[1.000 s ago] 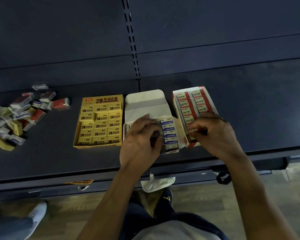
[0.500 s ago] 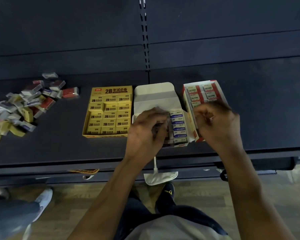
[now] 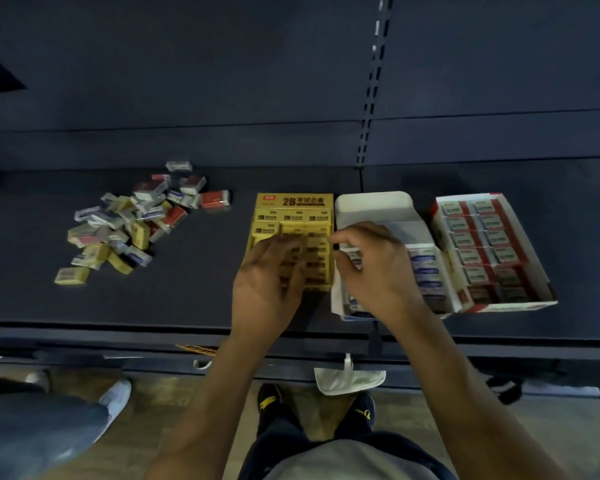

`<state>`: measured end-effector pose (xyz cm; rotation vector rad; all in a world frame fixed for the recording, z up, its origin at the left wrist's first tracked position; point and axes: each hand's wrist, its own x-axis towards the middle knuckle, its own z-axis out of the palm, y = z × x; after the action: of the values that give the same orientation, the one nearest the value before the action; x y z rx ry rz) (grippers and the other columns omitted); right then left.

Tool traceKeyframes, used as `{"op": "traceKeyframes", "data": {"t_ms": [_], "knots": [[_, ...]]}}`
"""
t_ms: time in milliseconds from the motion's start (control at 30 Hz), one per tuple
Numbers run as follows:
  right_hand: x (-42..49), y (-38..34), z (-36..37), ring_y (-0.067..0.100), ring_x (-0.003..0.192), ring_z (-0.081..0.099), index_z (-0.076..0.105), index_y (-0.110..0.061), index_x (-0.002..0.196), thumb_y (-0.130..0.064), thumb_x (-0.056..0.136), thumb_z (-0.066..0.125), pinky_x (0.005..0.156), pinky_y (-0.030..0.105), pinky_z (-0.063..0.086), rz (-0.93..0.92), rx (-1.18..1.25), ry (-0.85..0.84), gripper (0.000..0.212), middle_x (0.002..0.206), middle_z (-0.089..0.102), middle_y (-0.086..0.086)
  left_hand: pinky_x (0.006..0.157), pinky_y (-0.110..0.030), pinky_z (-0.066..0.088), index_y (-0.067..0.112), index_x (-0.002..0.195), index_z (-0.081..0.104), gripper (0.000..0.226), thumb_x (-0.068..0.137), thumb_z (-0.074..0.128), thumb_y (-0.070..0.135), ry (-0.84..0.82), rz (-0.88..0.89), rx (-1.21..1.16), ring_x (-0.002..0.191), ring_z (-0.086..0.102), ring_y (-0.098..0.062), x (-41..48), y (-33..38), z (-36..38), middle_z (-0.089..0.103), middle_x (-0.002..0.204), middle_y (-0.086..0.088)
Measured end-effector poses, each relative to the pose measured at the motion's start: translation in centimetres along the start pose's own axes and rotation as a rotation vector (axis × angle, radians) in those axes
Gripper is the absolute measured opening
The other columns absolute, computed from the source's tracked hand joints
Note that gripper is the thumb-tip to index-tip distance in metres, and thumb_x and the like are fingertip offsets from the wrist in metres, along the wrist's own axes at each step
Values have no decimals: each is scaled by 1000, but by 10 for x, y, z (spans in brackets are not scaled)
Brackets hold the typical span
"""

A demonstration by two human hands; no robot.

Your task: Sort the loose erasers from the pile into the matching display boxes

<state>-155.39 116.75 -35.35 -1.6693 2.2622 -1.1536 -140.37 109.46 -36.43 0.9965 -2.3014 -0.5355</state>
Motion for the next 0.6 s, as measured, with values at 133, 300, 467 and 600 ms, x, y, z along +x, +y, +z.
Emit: {"op": "traceKeyframes", "data": {"t_ms": [133, 300, 467, 600], "knots": [[12, -28, 32, 27, 93, 60, 68, -14, 96, -9, 79, 67, 76, 36, 52, -25, -6, -99, 18, 99, 64, 6, 71, -29, 48, 11, 109, 64, 32, 84, 53, 28, 13, -26, 82, 94, 61, -28, 2, -34, -21, 64, 107, -8], [27, -61, 63, 26, 104, 54, 68, -15, 101, -11, 82, 65, 85, 34, 45, -14, -4, -167, 19, 105, 62, 4, 76, -37, 50, 8, 107, 65, 29, 79, 70, 13, 76, -92, 179, 94, 60, -35, 4, -78, -48, 65, 105, -12], [39, -94, 97, 22, 101, 56, 68, -16, 102, -13, 83, 65, 83, 33, 47, -33, 29, -214, 20, 104, 61, 2, 72, -44, 53, 7, 108, 65, 33, 76, 73, 11, 120, -176, 199, 94, 60, -38, -1, -117, -72, 65, 103, -15], [44, -123, 131, 20, 107, 53, 66, -17, 109, -18, 86, 62, 85, 26, 42, -49, 20, -289, 24, 112, 58, 2, 67, -40, 46, 7, 109, 65, 35, 75, 74, 9, 183, -230, 242, 89, 55, -39, -11, -141, -89, 62, 100, -15]]}}
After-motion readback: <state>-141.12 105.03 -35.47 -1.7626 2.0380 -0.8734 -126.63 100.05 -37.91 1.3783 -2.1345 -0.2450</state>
